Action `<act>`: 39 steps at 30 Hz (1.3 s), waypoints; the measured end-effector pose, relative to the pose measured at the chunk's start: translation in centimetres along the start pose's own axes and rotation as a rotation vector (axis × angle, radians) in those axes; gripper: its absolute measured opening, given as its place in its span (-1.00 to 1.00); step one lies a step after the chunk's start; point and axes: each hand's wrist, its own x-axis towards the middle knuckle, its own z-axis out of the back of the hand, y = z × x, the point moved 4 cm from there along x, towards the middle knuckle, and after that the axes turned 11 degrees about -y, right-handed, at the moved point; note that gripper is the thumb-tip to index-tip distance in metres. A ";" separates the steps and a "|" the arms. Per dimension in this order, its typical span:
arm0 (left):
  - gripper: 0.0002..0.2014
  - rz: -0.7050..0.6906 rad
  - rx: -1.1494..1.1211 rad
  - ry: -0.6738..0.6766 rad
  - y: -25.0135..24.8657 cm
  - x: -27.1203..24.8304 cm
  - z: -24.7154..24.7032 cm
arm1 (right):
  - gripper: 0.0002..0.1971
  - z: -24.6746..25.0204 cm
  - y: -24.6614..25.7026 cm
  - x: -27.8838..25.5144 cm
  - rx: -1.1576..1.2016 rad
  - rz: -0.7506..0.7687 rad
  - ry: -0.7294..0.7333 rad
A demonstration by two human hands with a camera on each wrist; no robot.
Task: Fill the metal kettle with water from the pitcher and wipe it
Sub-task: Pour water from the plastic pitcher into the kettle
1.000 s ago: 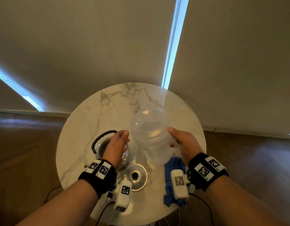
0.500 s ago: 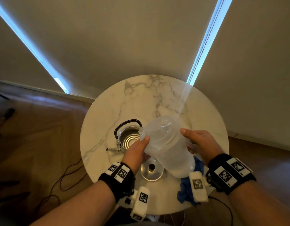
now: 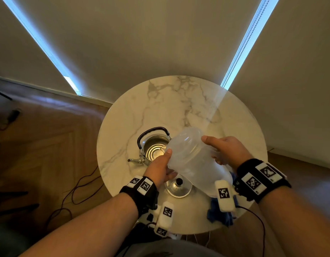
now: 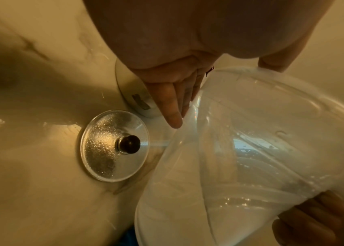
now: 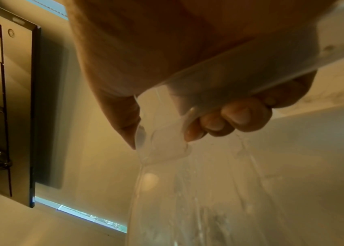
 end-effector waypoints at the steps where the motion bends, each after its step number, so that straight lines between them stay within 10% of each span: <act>1: -0.57 -0.005 0.014 0.004 0.0 0.1 0.1 | -0.42 -0.1 0.1 0.1 -0.013 0.003 -0.004; 23: -0.50 -0.141 0.312 0.043 -1.3 1.9 3.3 | -0.40 -0.9 2.9 2.1 -0.239 0.045 -0.006; 31: -0.89 -0.435 0.773 0.086 -0.5 2.0 10.1 | -0.39 -0.9 3.5 2.4 -0.280 0.057 -0.007; 39: -0.89 -0.387 1.137 -0.001 6.3 1.4 20.9 | -0.40 -0.8 3.8 2.6 -0.275 0.046 -0.005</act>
